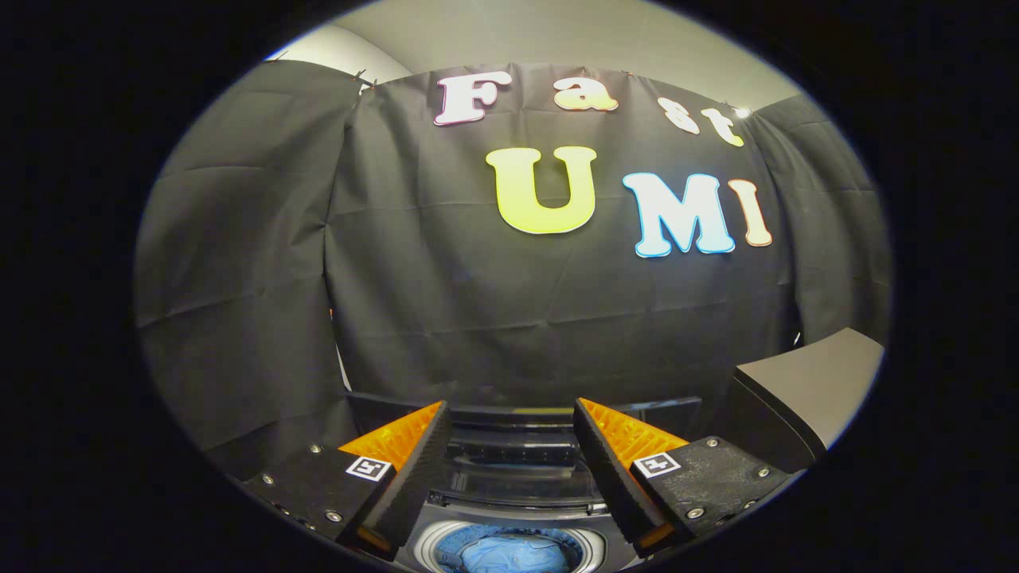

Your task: Put the clothes into the washing machine and then close the washing machine lid.

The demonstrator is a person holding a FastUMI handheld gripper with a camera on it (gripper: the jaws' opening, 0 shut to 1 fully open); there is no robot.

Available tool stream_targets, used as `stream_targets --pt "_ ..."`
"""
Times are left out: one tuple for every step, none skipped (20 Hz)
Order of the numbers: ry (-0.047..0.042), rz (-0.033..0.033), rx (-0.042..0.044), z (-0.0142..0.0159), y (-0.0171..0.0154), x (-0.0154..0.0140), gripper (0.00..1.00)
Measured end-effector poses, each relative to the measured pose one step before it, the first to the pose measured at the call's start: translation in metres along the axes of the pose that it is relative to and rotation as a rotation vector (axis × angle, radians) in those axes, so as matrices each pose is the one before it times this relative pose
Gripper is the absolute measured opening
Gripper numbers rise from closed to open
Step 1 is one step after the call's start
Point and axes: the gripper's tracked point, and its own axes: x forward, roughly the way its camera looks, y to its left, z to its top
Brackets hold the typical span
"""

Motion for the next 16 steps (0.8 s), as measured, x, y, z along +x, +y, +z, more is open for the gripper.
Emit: stream_targets --pt "-0.00756 -0.00266 -0.00078 0.0061 0.00226 0.00524 0.95" --pt "-0.00304 -0.00197 -0.00919 0.00435 0.00223 0.0067 0.95" --pt "-0.00291 -0.00187 -0.01166 0.00366 0.00188 0.00758 0.95" --pt "0.00494 -0.0035 -0.00932 0.00123 0.00113 0.00759 0.95" --pt "0.00173 0.00031 -0.00331 0.00229 0.00169 0.006 0.95" --pt "0.00635 -0.00404 -0.00034 0.00019 0.00236 0.00707 0.95" --pt "0.01546 -0.00025 0.00094 -0.0013 0.00203 0.00771 0.95" --pt "0.00986 -0.00147 0.00504 -0.00027 0.00284 0.00759 0.95" --pt "0.01163 -0.0074 0.00234 -0.00012 -0.00053 0.00857 0.95" --pt "0.03074 -0.00988 0.00274 -0.00419 -0.00124 0.00897 0.95" --pt "0.03338 -0.00182 0.00925 -0.00448 0.00096 0.00824 0.95" --pt "0.02972 -0.00747 0.01017 -0.00406 -0.00035 0.00636 0.95" --pt "0.01378 -0.01 0.01062 -0.00171 -0.00309 0.00717 0.95" --pt "0.01753 -0.01057 0.006 -0.0037 -0.00321 0.00883 0.95" --pt "0.03215 -0.00673 0.00079 -0.00648 -0.00007 0.00249 0.95" --pt "0.02855 -0.00772 -0.0001 -0.00735 -0.00099 0.00263 0.95"
